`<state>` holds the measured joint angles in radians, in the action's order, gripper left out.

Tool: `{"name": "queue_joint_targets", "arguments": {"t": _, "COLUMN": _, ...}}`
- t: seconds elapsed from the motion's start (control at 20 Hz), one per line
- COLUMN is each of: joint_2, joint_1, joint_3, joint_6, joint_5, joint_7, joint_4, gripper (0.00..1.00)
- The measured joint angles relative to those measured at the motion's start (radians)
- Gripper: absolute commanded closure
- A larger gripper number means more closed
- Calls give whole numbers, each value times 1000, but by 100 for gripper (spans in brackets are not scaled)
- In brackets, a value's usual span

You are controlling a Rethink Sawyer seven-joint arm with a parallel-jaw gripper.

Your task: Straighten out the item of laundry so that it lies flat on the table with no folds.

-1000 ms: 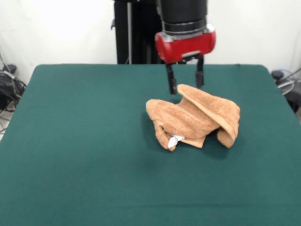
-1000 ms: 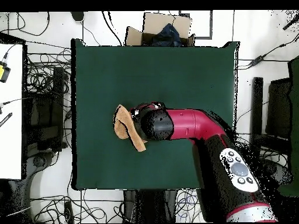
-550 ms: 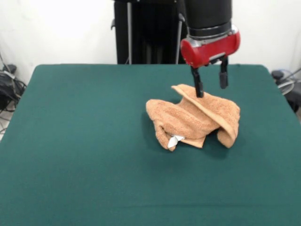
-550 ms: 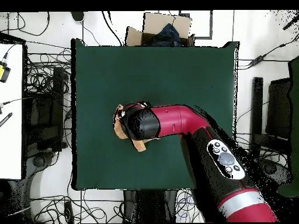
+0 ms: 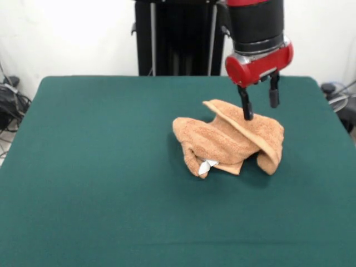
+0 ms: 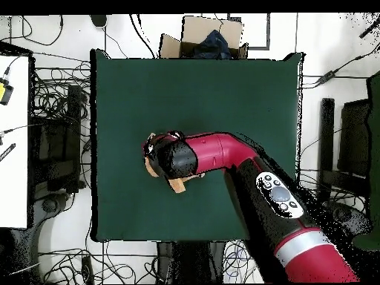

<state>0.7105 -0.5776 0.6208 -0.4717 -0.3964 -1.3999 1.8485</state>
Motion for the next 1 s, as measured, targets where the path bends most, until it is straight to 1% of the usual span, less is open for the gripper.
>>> {"name": "queue_joint_targets", "arguments": {"t": 0.1, "joint_2": -6, "joint_1": -1, "joint_3": 0, "joint_6": 0, "joint_5": -9, "joint_7": 0, "joint_4": 0, "gripper": 0}}
{"name": "queue_joint_targets", "arguments": {"t": 0.2, "joint_2": -29, "joint_1": -6, "joint_3": 0, "joint_6": 0, "joint_5": -42, "joint_7": 0, "joint_4": 0, "gripper": 0}}
{"name": "queue_joint_targets", "arguments": {"t": 0.35, "joint_2": -41, "joint_1": -7, "joint_3": 0, "joint_6": 0, "joint_5": -61, "joint_7": 0, "joint_4": 0, "gripper": 0}}
{"name": "queue_joint_targets", "arguments": {"t": 0.4, "joint_2": -56, "joint_1": -8, "joint_3": 0, "joint_6": 2, "joint_5": -83, "joint_7": 0, "joint_4": 0, "gripper": 0}}
{"name": "queue_joint_targets", "arguments": {"t": 0.65, "joint_2": -86, "joint_1": -8, "joint_3": 0, "joint_6": 5, "joint_5": -129, "joint_7": 0, "joint_4": 0, "gripper": 0}}
{"name": "queue_joint_targets", "arguments": {"t": 1.0, "joint_2": -113, "joint_1": -8, "joint_3": 0, "joint_6": 5, "joint_5": -162, "joint_7": 0, "joint_4": -1, "gripper": 0}}
